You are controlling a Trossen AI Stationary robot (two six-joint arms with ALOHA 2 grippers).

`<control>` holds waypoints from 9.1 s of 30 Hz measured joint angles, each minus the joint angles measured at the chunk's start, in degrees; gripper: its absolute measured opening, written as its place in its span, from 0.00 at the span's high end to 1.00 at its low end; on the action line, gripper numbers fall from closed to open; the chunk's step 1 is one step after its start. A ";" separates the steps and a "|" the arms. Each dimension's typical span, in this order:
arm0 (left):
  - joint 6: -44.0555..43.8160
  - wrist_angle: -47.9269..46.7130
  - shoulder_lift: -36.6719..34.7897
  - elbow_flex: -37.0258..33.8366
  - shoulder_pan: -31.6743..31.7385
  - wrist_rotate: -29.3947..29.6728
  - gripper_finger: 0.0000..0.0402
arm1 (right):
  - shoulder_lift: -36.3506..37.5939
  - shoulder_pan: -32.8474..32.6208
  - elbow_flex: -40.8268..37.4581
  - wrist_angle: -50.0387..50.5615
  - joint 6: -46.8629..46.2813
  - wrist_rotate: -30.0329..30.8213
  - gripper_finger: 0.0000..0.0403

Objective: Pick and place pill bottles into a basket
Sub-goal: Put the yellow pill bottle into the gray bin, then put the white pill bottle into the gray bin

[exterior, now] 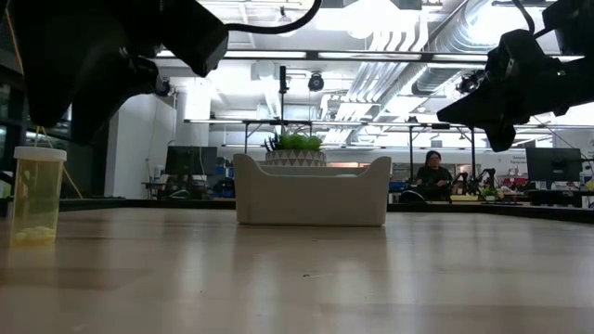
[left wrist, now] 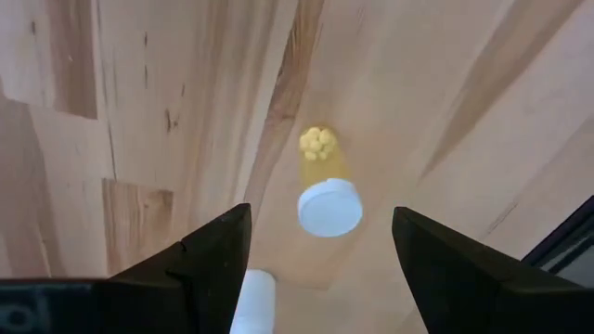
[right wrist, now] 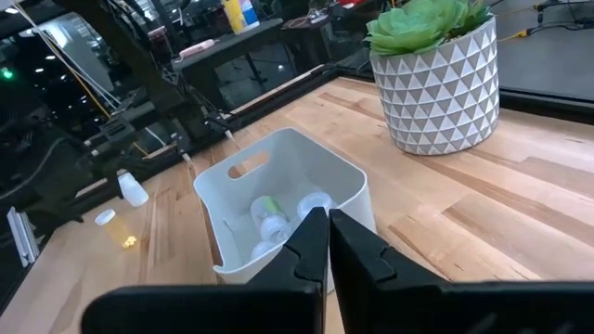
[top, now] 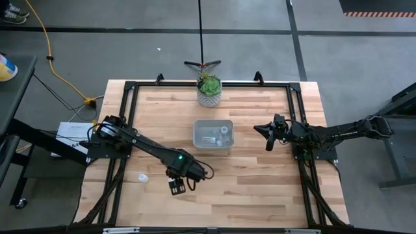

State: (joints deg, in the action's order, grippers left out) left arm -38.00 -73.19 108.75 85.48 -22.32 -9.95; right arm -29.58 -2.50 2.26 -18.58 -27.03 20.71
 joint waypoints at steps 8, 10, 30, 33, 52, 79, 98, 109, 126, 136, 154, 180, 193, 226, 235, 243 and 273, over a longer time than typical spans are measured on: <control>0.03 4.59 0.00 -2.66 -1.08 -2.34 0.27 | 0.00 -0.02 0.00 0.06 0.04 -0.17 1.00; -0.04 5.11 0.00 -3.02 -1.08 -2.44 0.27 | 0.00 0.00 0.00 0.08 0.04 -0.63 1.00; -1.31 7.40 0.00 -7.90 -1.05 -3.32 0.27 | 0.00 -0.01 0.00 0.03 0.02 -2.01 0.99; -1.31 7.70 0.00 -7.90 -1.05 -2.73 0.27 | -0.02 -0.02 0.00 0.01 0.02 -2.01 0.99; -0.87 8.79 0.00 -7.90 -0.97 -1.49 0.47 | 0.00 0.00 0.00 -0.01 -0.02 -2.03 0.99; 12.50 -1.53 0.00 6.28 6.42 4.52 0.63 | 0.00 0.00 0.02 0.06 0.02 -1.81 1.00; 24.48 1.81 0.95 19.71 28.22 10.07 0.61 | 0.00 0.00 0.02 0.97 0.02 -1.77 0.99; 29.00 1.63 7.95 19.64 32.40 9.80 0.62 | 0.00 0.00 0.03 2.03 0.02 -1.75 1.00; 30.86 2.38 11.19 19.62 32.45 13.16 0.57 | -0.02 -0.02 0.02 3.11 0.25 -1.75 0.99; 32.21 2.35 11.19 19.62 32.45 10.51 0.57 | -0.02 0.00 0.04 3.38 0.46 -1.75 0.99; 30.67 -5.05 11.16 22.74 32.43 10.94 0.23 | -0.01 -0.01 0.03 4.08 0.46 -1.77 1.00; 14.14 -9.55 2.55 33.35 9.58 6.13 0.37 | 0.00 0.00 0.03 3.92 -1.53 -2.21 1.00; -3.65 -15.56 -19.87 25.56 -9.64 39.13 0.47 | 0.00 -0.02 0.02 3.84 -1.53 -2.23 0.99; -44.02 17.00 -41.06 -36.83 -28.33 24.32 0.30 | 0.00 -0.02 0.02 6.79 1.62 -2.23 0.98; -49.51 19.41 -40.98 -42.65 -28.33 16.70 0.02 | -0.02 -0.01 0.02 6.79 1.60 -2.23 0.98; -49.44 19.73 -40.98 -44.75 -28.33 16.84 0.13 | -0.01 0.00 0.02 6.79 1.58 -2.23 0.98; -49.59 27.08 -40.98 -52.03 -28.31 14.75 0.49 | -0.01 -0.01 0.02 6.83 3.06 -2.23 0.99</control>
State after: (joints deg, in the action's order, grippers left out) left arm -87.59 -46.11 67.77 33.46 -50.63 4.80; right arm -29.60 -2.51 2.28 -11.75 -23.97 18.48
